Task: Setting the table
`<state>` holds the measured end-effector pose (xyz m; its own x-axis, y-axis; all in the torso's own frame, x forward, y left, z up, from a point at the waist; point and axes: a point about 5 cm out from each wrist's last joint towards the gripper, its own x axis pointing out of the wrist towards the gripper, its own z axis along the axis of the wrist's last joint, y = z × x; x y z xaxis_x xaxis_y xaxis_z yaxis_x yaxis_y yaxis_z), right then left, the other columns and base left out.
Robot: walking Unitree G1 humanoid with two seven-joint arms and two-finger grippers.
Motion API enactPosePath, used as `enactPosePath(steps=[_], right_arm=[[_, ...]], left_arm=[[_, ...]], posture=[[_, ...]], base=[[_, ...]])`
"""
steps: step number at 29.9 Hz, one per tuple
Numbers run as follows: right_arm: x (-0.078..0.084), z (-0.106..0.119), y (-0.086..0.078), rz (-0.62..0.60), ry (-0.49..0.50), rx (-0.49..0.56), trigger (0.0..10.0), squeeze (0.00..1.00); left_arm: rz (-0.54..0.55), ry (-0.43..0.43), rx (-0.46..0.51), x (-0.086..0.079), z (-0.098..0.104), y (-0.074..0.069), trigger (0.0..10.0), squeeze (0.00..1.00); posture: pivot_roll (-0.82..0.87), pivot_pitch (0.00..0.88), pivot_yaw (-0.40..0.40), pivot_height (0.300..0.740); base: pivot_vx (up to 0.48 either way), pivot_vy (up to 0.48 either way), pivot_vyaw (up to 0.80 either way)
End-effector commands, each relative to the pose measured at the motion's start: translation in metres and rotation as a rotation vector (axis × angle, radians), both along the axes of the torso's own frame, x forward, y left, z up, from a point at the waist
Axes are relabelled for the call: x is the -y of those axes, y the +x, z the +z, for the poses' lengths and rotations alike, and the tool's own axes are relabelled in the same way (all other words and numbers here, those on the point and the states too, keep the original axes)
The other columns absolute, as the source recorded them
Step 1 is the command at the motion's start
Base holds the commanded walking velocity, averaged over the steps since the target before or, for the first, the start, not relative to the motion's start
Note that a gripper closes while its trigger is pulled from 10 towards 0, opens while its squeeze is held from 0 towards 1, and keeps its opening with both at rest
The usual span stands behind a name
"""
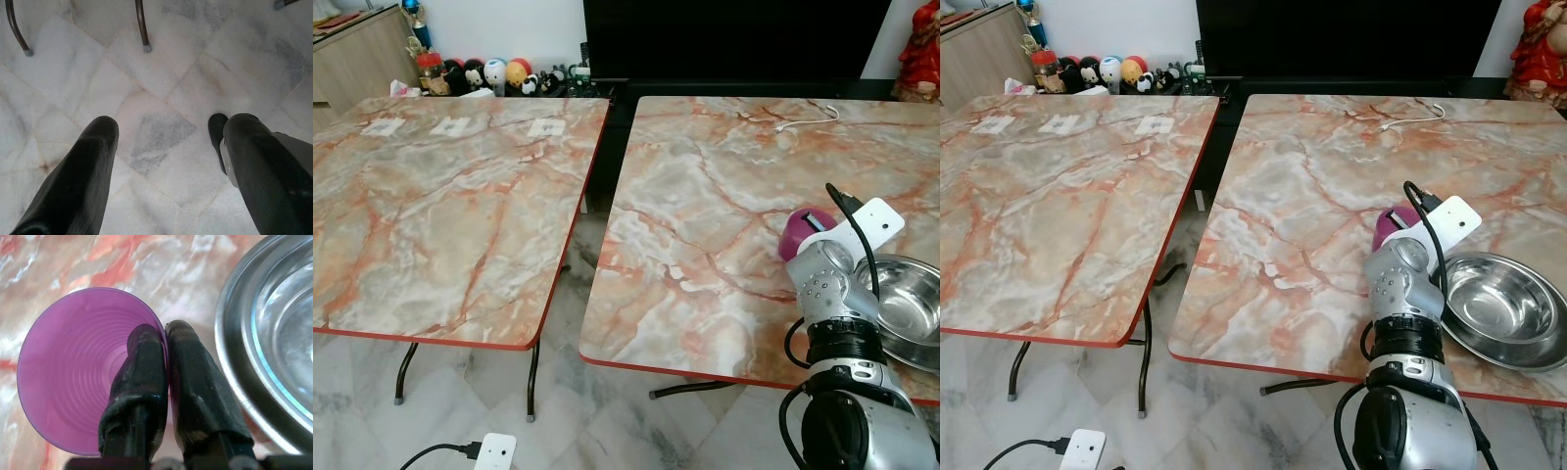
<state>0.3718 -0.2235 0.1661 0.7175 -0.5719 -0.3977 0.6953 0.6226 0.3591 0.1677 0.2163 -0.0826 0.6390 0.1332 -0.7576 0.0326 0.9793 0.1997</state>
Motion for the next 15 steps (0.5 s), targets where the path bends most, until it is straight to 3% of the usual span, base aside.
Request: enactPosePath(steps=[1,12,14,15], right_arm=[[0.0011,0.0047,-0.0016,-0.021,-0.009,0.016,10.0,0.00],[-0.0020,0.0028,-0.0032,-0.010,-0.006,0.006,10.0,0.00],[-0.0022,0.0028,-0.0033,-0.010,-0.004,0.006,10.0,0.04],[-0.0023,0.0028,-0.0033,-0.010,-0.004,0.006,10.0,0.15]], left_arm=[[0.009,0.001,-0.011,-0.0021,-0.0012,-0.0032,10.0,0.00],[0.008,-0.001,-0.011,-0.0013,-0.0013,-0.0031,10.0,0.00],[0.008,0.000,-0.010,-0.0012,-0.0013,-0.0031,10.0,0.00],[0.008,0.000,-0.010,-0.0012,-0.0013,-0.0031,10.0,0.00]], posture=[[-0.09,0.036,0.033,0.732],[-0.08,0.036,0.030,0.732],[-0.08,0.037,0.030,0.732],[-0.08,0.037,0.030,0.732]], base=[[0.000,0.000,0.00],[0.000,0.000,0.00],[0.000,0.000,0.00],[0.000,0.000,0.00]])
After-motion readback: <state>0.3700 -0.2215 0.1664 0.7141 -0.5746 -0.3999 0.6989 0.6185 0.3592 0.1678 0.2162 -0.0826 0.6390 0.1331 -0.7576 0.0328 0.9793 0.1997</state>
